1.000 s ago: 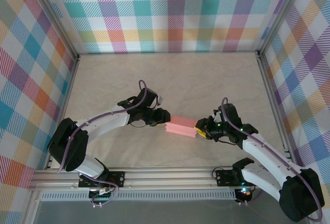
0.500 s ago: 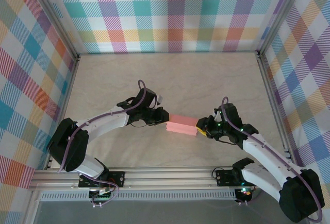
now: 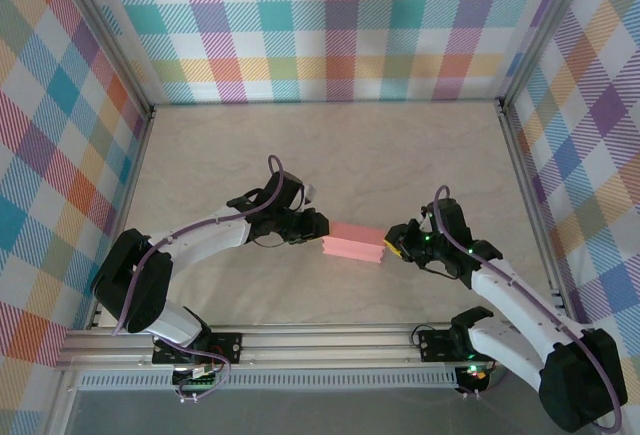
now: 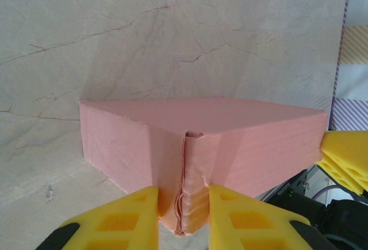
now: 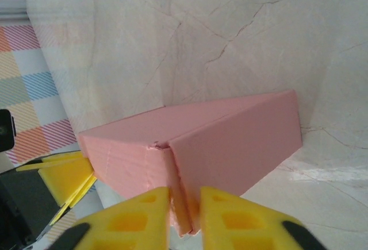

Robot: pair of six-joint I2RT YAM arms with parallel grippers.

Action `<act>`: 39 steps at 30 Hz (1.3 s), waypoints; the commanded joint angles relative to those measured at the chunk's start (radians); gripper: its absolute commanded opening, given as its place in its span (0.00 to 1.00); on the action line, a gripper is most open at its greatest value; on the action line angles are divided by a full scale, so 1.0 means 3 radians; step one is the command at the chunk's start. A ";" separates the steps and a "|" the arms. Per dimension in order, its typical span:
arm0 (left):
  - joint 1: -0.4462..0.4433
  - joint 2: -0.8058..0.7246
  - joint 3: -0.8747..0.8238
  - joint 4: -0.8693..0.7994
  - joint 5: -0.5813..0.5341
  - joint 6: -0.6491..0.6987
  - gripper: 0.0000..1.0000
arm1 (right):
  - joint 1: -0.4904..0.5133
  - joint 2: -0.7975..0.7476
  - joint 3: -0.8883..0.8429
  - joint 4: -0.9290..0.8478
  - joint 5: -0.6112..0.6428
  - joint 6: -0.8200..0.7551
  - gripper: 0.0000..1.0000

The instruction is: Fold the paper box

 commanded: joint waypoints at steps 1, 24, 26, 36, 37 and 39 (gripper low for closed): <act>0.0037 0.0144 -0.0174 -0.0313 -0.0191 0.0082 0.24 | -0.0023 0.0021 -0.0117 0.0019 0.0028 0.0064 0.11; 0.0038 0.0190 -0.0161 -0.0270 -0.0160 0.0106 0.26 | -0.0033 0.0326 -0.0010 0.0202 -0.0194 -0.0245 0.11; 0.0037 0.0196 -0.0162 -0.0275 -0.0160 0.0103 0.21 | -0.0033 0.0282 -0.0035 0.0206 -0.0176 -0.0242 0.07; 0.0037 0.0168 0.0059 -0.0343 -0.0214 0.0160 0.48 | -0.0030 0.0023 0.0566 -0.0486 0.0173 -0.1531 0.68; 0.0039 0.0146 0.0103 -0.0346 -0.0230 0.0174 0.52 | -0.0030 0.0050 0.0672 -0.0550 0.0171 -0.1746 0.70; 0.0039 0.0093 0.0212 -0.0424 -0.0300 0.0200 0.60 | -0.0028 0.0123 0.0860 -0.0639 0.0150 -0.2198 0.76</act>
